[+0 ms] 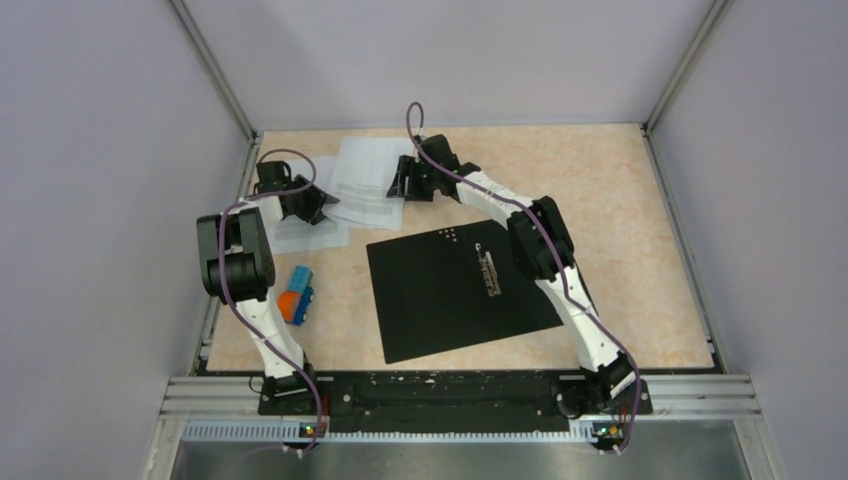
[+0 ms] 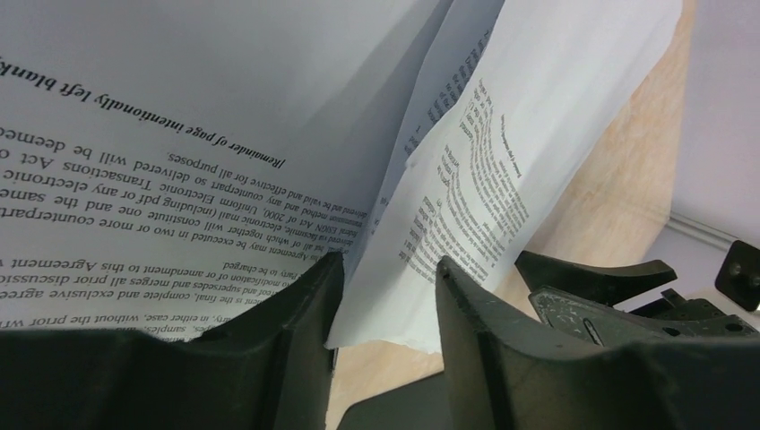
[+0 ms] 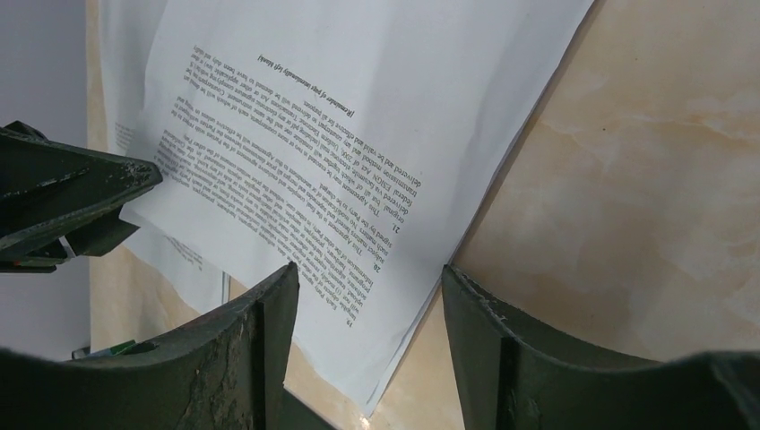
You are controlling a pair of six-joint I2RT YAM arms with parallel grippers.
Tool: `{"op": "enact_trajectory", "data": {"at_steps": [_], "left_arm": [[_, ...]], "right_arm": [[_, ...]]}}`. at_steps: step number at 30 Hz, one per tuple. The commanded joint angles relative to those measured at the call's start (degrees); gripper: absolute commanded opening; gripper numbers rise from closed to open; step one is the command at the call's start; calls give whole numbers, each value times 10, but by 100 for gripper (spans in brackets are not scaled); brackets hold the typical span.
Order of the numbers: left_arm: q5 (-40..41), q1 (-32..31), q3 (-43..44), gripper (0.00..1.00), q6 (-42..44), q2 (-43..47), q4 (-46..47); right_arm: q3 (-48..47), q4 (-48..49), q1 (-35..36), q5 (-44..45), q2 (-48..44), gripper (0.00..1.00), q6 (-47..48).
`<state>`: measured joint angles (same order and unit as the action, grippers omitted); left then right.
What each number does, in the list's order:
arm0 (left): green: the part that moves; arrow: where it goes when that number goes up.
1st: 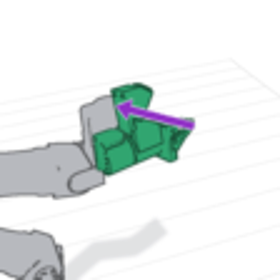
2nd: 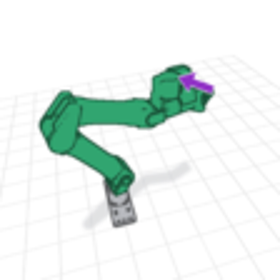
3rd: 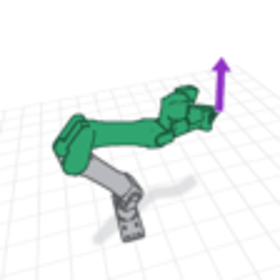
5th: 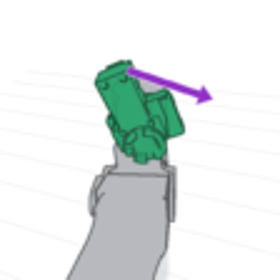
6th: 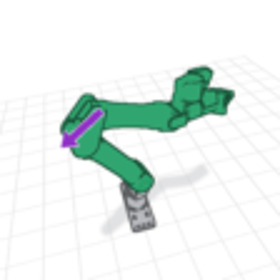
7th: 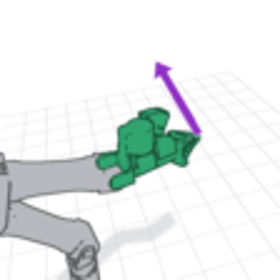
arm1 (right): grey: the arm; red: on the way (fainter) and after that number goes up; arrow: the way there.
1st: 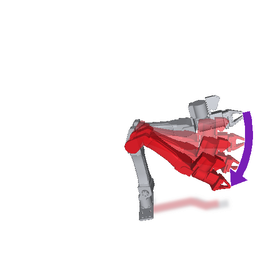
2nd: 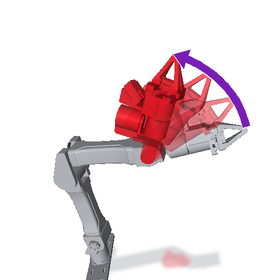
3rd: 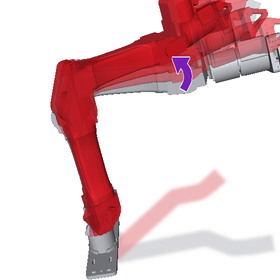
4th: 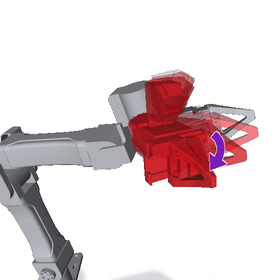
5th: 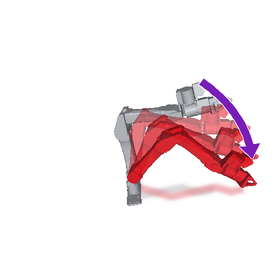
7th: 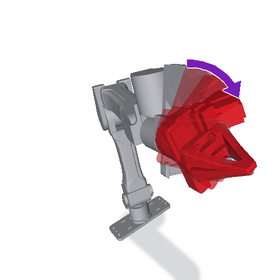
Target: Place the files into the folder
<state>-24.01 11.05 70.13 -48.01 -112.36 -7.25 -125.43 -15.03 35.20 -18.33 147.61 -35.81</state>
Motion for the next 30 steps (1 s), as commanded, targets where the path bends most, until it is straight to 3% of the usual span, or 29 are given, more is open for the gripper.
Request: {"op": "enact_trajectory", "data": {"at_steps": [1,3,8,15,20,30], "left_arm": [[-6,1,1,42,-9,3,36],[-5,1,10,35,-13,2,26],[-10,1,54,1,-40,4,-40],[-70,1,68,0,-173,30,-43],[-96,-2,7,0,-233,80,-9],[-110,-31,-89,0,-213,149,-13]], "right_arm": [[-18,-24,9,-5,25,60,3],[-22,-26,9,-8,23,60,1],[-28,-36,-6,-17,3,70,-16],[-1,-51,-34,-26,-48,81,-65],[48,-31,-38,-28,-76,84,-103],[157,125,-45,-75,-90,81,-232]]}}
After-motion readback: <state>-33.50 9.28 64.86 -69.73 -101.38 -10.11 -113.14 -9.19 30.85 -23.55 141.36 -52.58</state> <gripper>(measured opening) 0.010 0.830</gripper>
